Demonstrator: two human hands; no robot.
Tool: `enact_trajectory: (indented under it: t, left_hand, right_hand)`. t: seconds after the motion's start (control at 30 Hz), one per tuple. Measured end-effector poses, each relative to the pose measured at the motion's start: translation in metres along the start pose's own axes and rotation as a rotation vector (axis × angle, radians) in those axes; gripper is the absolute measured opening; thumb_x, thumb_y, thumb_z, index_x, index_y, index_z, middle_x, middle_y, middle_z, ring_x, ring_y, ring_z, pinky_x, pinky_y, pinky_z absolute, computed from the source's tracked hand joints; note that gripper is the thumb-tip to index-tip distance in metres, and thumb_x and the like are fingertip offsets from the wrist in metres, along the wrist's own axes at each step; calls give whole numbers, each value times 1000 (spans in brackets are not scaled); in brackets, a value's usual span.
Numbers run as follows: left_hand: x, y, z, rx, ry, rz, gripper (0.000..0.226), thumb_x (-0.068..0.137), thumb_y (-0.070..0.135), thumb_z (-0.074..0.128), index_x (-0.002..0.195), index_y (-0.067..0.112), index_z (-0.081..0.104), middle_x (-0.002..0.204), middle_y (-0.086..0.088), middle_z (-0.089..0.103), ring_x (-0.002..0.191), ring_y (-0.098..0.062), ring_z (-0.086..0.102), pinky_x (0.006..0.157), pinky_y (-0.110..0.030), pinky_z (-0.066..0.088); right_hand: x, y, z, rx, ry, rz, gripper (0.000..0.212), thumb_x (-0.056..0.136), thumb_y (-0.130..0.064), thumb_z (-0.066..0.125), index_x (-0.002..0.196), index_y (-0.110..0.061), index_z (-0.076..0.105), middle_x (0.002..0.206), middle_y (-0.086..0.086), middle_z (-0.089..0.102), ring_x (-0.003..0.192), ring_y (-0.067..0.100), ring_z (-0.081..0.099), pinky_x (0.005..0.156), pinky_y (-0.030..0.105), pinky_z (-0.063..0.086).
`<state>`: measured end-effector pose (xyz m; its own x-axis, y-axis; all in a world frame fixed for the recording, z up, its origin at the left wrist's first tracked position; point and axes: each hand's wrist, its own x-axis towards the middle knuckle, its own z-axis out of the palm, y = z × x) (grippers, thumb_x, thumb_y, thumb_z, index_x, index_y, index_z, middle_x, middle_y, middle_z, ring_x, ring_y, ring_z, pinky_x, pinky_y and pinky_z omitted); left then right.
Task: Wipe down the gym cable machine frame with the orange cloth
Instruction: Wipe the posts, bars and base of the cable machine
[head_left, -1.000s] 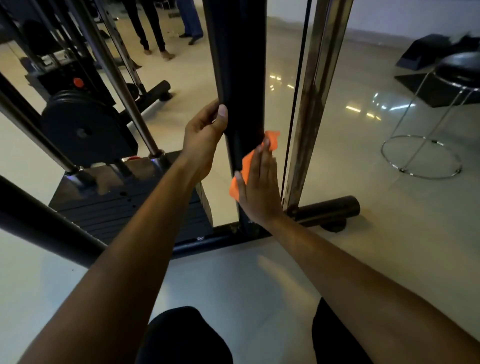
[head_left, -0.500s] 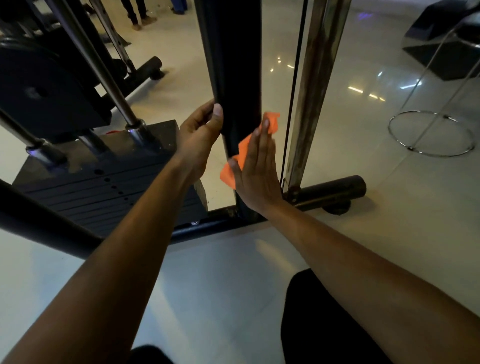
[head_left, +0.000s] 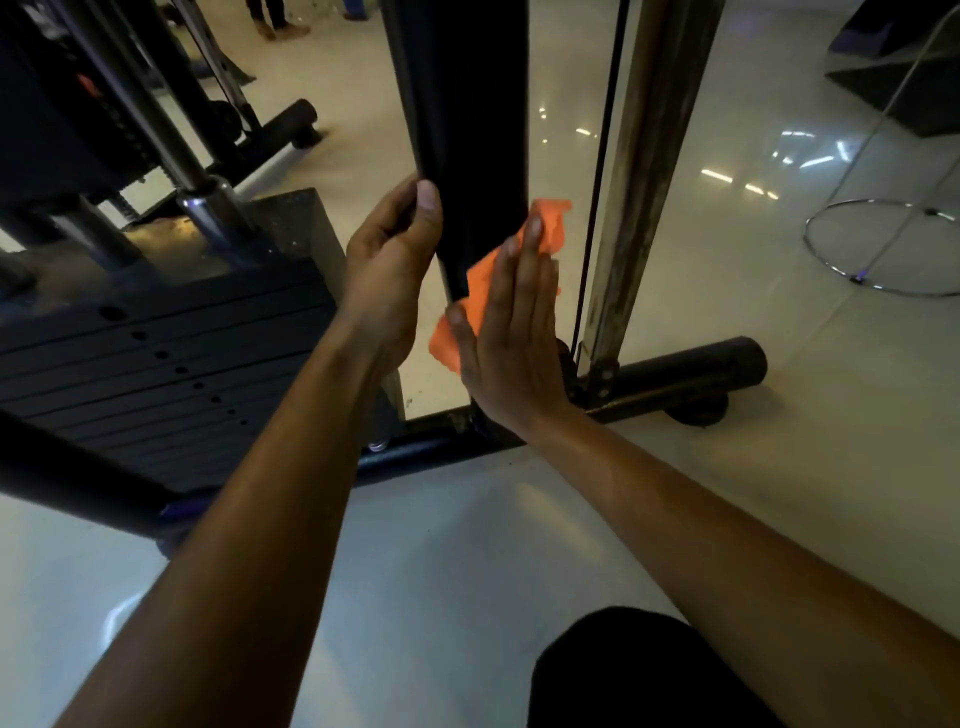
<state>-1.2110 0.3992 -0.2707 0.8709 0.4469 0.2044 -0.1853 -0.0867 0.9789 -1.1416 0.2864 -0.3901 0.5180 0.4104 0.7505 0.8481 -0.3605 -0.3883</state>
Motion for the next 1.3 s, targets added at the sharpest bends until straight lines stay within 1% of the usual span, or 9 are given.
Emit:
enact_trajectory:
  t: [0.1,0.3,0.5,0.6,0.73,0.83,1.0,1.17,1.3]
  left_hand:
    - [-1,-13,-3,4,4,-21,62,106,45,63,157,13,52,156,-6,59,148,-22,52,126,-52,39]
    - [-15,-46,-4,38,3,-59,66,101,50,65,157,16,53,155,0,61,148,-17,52,128,-48,37]
    - [-30,-76,-13,101,-4,-165,64,96,50,69,156,32,54,154,10,61,145,-12,54,124,-47,43]
    - [-34,-87,-13,116,7,-190,73,91,58,71,157,33,53,155,11,59,145,-12,53,123,-48,44]
    - [-34,-92,-10,120,15,-203,76,89,61,71,156,31,55,152,12,62,143,-8,55,123,-44,44]
    - [-30,-95,-14,125,-25,-199,85,84,69,72,156,29,55,152,10,62,144,-8,55,124,-43,42]
    - [-31,-112,-16,8,-74,-213,59,107,45,62,159,20,50,152,5,63,143,-10,57,126,-43,40]
    - [-39,-132,-15,6,-57,-247,63,101,45,66,158,23,52,151,8,64,142,-6,57,126,-39,41]
    - [-37,-144,-16,13,-39,-246,52,107,40,65,156,24,54,145,12,68,134,-1,61,115,-26,49]
  right_hand:
    - [17,-8,-2,5,87,27,86,115,-47,45,167,-1,-5,176,28,0,165,48,9,132,64,17]
    - [-70,38,31,-170,-161,-30,119,106,-41,68,165,-16,-33,176,15,-17,162,47,1,128,71,22]
    - [-29,14,18,26,-8,60,86,115,-49,43,168,3,-2,176,25,-4,167,41,0,133,63,15]
    - [-35,18,24,-17,-22,66,89,113,-49,46,168,-3,-8,176,15,-4,166,44,4,133,62,14]
    - [-93,52,41,-197,-180,1,112,108,-44,60,164,-12,-31,175,16,-10,163,32,-28,132,64,11]
    - [-105,59,42,-181,-189,-9,105,109,-46,51,164,-14,-32,176,13,-20,159,24,-37,128,61,1]
    - [-74,31,42,48,-94,162,90,113,-55,38,167,-2,-12,177,22,-10,167,40,-2,134,62,4]
    - [-129,56,71,-186,-108,88,93,114,-47,46,168,-12,-21,176,19,-3,165,35,-19,132,66,10]
    - [-175,81,98,-309,-219,73,90,110,-40,61,167,-5,1,162,34,39,154,53,33,130,68,20]
